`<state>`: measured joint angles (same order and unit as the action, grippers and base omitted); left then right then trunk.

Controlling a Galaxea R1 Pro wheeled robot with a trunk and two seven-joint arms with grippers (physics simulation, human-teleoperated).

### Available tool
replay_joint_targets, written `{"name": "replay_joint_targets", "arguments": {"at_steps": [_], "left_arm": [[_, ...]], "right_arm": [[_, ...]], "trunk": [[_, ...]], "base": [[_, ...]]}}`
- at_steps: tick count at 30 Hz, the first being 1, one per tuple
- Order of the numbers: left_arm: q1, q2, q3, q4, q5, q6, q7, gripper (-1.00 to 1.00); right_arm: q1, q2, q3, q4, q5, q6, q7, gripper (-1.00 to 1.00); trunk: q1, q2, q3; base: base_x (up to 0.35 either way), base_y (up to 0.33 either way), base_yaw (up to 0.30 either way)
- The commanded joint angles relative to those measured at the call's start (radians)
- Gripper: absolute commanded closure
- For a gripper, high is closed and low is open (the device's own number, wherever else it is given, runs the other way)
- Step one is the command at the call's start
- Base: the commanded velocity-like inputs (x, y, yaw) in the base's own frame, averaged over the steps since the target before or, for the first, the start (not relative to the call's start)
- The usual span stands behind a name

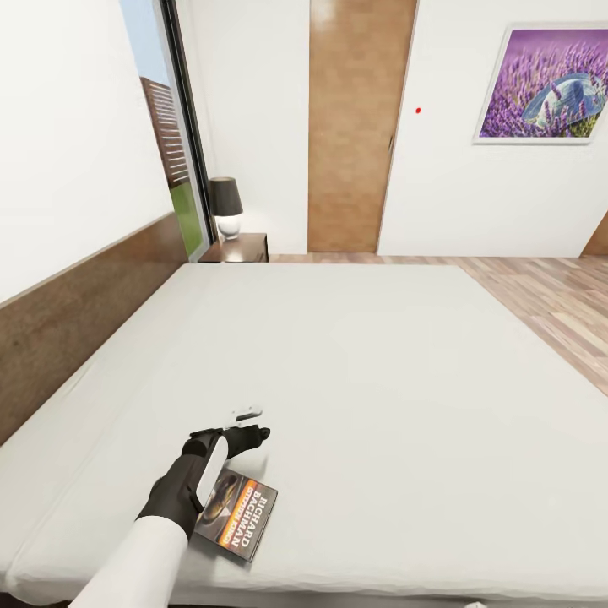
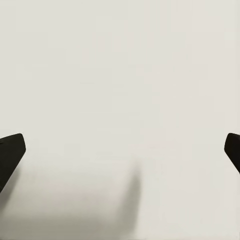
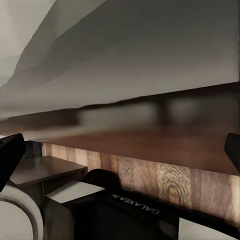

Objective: In the bedroom, move the book from the bed onto either nightstand, and place the two sandals side by side next to the bed.

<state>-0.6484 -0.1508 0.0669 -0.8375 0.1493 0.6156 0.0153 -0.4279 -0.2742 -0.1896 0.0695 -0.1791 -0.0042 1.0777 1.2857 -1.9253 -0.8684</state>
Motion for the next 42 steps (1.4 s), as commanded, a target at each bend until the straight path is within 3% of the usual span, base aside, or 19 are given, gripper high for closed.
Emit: {"name": "replay_joint_targets", "arguments": {"at_steps": [1,20,29,42], "left_arm": [[-0.001,-0.001,0.004,-0.001,0.008,0.006,0.002,-1.00],[-0.001,-0.001,0.005,-0.001,0.009,0.006,0.002,-1.00],[-0.001,-0.001,0.053,-0.001,0.009,0.006,0.002,-1.00],[-0.001,-0.001,0.058,-0.001,0.009,0.006,0.002,-1.00]], "right_arm": [[-0.002,0.000,-0.001,0.004,-0.005,0.000,0.004,-1.00],[-0.002,0.000,-0.001,0.004,-0.005,-0.001,0.004,-1.00],[-0.002,0.000,-0.001,0.004,-0.005,-0.001,0.004,-1.00],[-0.002,0.000,-0.001,0.004,-0.005,-0.001,0.004,-1.00]], "trunk": [[0.004,-0.008,-0.004],[0.008,-0.015,-0.007],[0.027,-0.050,-0.023],[0.027,-0.050,-0.023]], "base": [[0.000,0.000,0.000],[0.000,0.000,0.000],[0.000,0.000,0.000],[0.000,0.000,0.000]]}}
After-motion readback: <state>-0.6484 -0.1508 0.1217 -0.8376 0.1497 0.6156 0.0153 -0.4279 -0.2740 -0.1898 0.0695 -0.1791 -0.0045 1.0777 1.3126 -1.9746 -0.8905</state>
